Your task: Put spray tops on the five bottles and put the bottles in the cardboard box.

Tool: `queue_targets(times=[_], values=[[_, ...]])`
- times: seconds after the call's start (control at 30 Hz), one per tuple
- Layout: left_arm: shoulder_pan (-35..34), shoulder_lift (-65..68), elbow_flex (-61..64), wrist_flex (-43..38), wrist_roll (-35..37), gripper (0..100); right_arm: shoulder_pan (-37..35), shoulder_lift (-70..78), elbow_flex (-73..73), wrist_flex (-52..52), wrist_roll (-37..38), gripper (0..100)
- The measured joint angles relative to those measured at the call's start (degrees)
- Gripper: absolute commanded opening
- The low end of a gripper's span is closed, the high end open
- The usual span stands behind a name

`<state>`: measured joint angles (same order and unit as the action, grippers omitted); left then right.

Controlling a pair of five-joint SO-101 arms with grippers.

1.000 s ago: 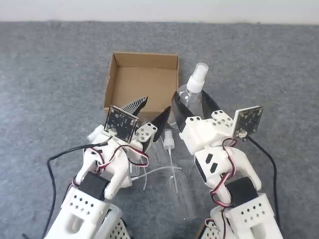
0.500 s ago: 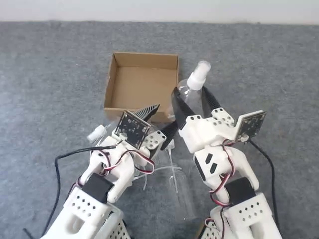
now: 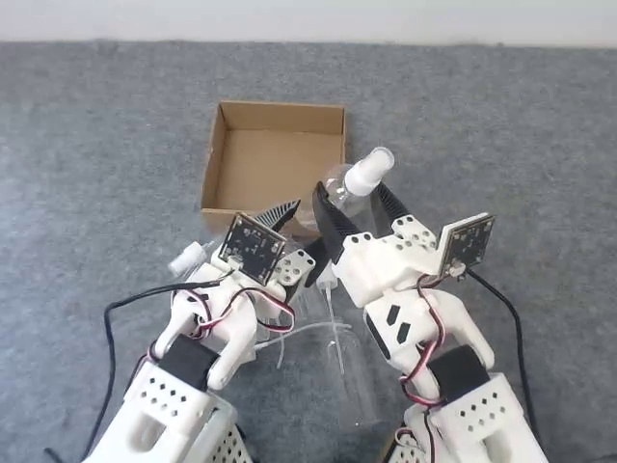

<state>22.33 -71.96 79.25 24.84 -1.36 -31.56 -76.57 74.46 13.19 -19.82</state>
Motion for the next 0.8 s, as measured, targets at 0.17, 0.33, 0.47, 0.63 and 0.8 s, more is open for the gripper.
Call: queue_targets(times=[0.17,0.33,0.47,0.63,0.8], values=[[0.0,0.0,0.0,-0.09,0.0,21,0.0,-0.26,0.0,0.18,0.0,4.7],[0.0,0.0,0.0,-0.09,0.0,21,1.93,-0.26,0.0,0.18,-0.18,4.7],[-1.23,-0.09,-0.09,-0.09,0.0,21,5.19,-0.26,0.7,0.26,-0.18,4.7],[-5.8,-0.09,-0.09,-0.09,2.02,21,6.33,-0.26,2.46,0.26,-0.18,4.7],[-11.34,-0.09,-0.09,-0.09,6.59,21,5.98,-0.26,4.13,0.26,-0.18,4.7]])
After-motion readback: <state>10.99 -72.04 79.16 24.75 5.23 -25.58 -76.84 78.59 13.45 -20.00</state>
